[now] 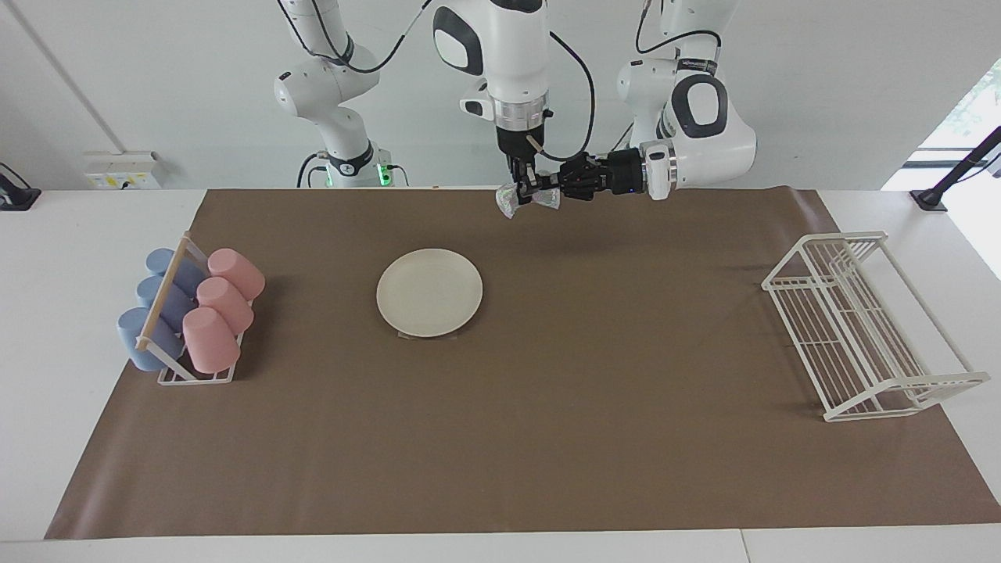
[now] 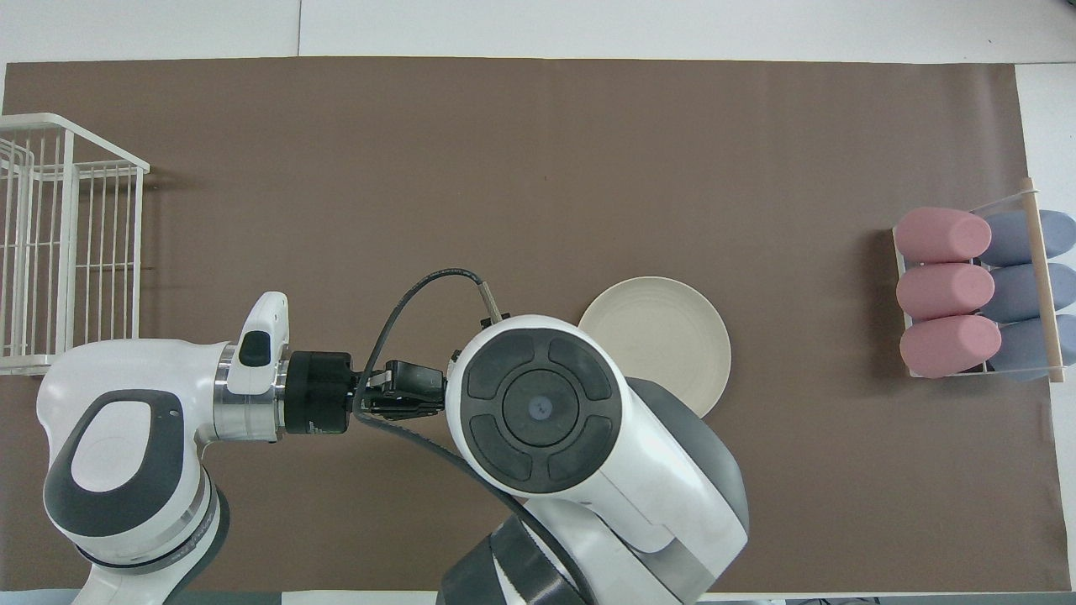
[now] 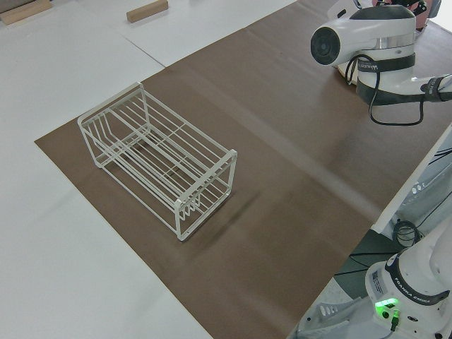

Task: Wipe plate with sponge
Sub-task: 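Grasp the cloth with the left gripper while the right gripper releases it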

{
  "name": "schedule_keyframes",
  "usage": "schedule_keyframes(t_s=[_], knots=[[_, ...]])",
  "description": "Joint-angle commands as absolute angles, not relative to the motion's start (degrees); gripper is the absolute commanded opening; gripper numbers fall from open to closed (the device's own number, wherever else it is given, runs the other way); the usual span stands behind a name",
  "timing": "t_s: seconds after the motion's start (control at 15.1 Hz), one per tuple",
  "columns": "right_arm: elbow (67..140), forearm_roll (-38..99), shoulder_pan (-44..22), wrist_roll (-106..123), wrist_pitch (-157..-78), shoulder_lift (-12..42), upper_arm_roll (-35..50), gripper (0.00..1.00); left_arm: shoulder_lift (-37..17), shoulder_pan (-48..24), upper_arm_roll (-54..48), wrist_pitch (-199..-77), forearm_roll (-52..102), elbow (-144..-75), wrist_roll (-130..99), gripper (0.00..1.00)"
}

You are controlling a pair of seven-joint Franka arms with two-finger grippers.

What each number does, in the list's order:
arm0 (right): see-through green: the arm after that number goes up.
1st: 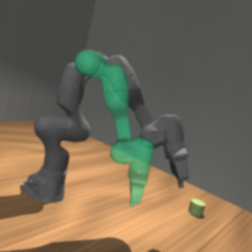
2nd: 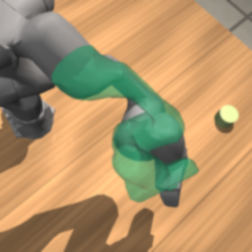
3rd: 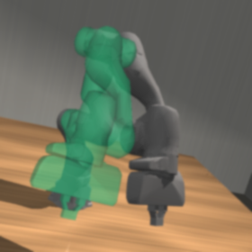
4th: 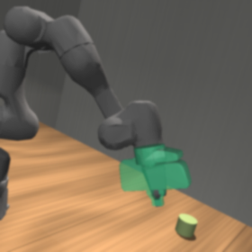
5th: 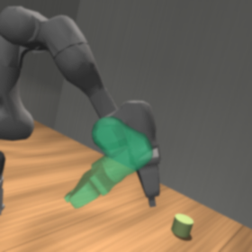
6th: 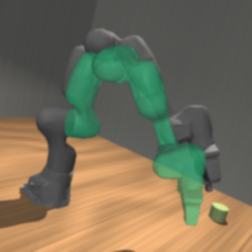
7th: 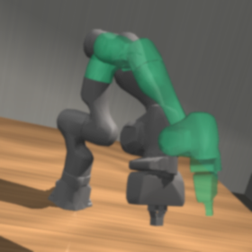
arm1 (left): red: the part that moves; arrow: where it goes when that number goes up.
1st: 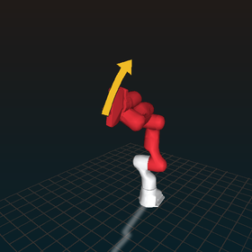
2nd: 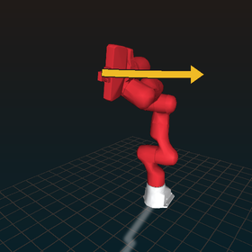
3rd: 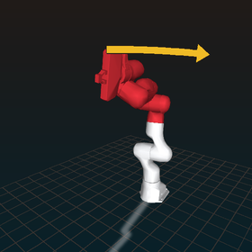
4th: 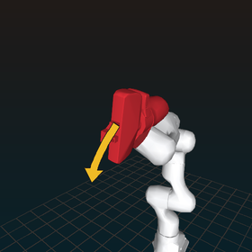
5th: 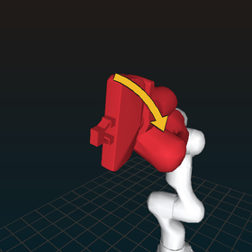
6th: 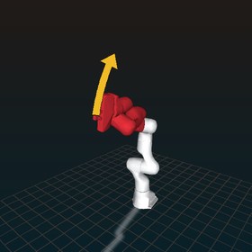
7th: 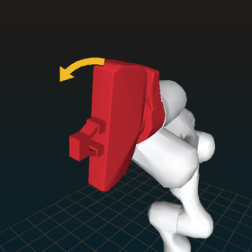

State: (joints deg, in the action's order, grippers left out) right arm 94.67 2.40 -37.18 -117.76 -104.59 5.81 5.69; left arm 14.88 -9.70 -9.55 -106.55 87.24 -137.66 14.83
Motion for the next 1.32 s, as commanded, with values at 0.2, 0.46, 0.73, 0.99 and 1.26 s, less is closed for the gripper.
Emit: schedule_keyframes(t_s=[0.2,0.46,0.73,0.99,1.26], knots=[[93.5,1.8,-36.7,-117.5,-103.5,5.9,6.0,0.00,15.5,-10.5,-9.8,-108.3,87.5,-138.2,13.4,0.00],[94.0,1.9,-34.7,-111.7,-103.8,4.4,5.7,1.00,15.6,-10.4,-9.8,-108.3,87.2,-138.3,12.9,0.00],[94.2,1.9,-34.1,-111.4,-103.9,3.7,5.7,1.00,15.6,-10.4,-9.8,-108.4,87.1,-138.3,12.1,0.00],[94.5,1.8,-33.9,-111.3,-103.7,3.2,5.6,1.00,15.7,-9.9,-9.8,-111.2,80.7,-137.7,8.1,0.00],[96.2,1.8,-32.4,-105.8,-103.4,1.4,5.6,1.00,15.0,-7.6,-9.8,-111.1,65.3,-134.5,-1.2,0.00]])
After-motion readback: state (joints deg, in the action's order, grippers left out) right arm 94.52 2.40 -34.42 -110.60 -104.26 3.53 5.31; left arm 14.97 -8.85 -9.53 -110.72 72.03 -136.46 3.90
